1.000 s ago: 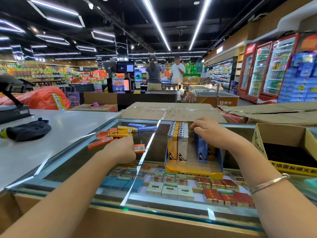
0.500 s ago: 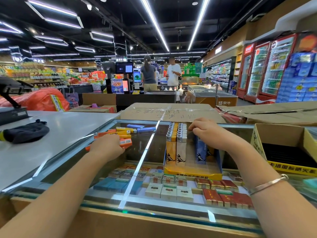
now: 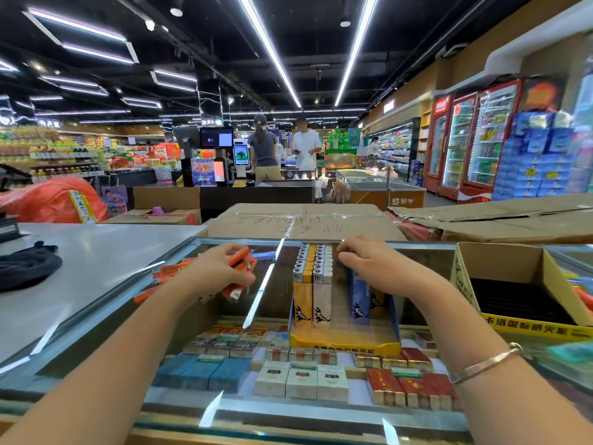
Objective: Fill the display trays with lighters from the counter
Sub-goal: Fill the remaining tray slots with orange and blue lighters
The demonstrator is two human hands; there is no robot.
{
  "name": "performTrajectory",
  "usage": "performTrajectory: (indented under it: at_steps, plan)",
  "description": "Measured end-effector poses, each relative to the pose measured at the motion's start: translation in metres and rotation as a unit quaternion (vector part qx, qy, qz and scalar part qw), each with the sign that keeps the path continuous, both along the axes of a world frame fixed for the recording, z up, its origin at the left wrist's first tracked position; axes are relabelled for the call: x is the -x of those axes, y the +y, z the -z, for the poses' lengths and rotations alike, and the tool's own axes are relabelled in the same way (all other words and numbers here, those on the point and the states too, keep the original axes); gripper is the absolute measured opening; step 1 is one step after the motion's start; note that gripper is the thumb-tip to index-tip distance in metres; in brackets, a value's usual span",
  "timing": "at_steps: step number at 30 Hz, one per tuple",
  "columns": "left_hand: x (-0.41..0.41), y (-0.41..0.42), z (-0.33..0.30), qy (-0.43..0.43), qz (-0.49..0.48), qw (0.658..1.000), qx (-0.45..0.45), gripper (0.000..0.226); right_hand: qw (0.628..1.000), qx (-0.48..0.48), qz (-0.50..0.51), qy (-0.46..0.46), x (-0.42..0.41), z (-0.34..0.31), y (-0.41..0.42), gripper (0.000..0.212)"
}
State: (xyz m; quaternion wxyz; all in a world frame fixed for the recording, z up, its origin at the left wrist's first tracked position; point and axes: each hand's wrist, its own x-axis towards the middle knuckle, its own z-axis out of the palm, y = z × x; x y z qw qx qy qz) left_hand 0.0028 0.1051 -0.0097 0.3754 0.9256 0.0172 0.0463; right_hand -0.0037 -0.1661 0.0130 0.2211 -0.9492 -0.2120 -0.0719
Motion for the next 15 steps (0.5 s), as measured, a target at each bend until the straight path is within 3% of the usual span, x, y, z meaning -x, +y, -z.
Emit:
performTrajectory:
  at_steps: [3, 6, 10, 15]
  plan:
    - [0.002, -0.018, -0.023, -0.125, 0.018, 0.978, 0.164, 0.041, 1.000, -0.025, 0.009, -0.014, 0.002, 0.000, 0.001, 0.041]
    - [0.004, -0.046, -0.040, -0.188, 0.033, 0.940, 0.283, 0.035, 0.992, -0.103, 0.001, -0.075, 0.004, -0.002, 0.003, 0.045]
    - [0.007, -0.086, -0.042, -0.251, 0.071, 0.906, 0.334, 0.029, 0.950, -0.289, -0.103, -0.049, 0.014, -0.011, 0.007, 0.026]
    - [0.008, -0.110, -0.031, -0.286, 0.087, 0.885, 0.358, 0.027, 0.918, -0.364, -0.147, -0.058, 0.020, -0.010, 0.013, 0.028]
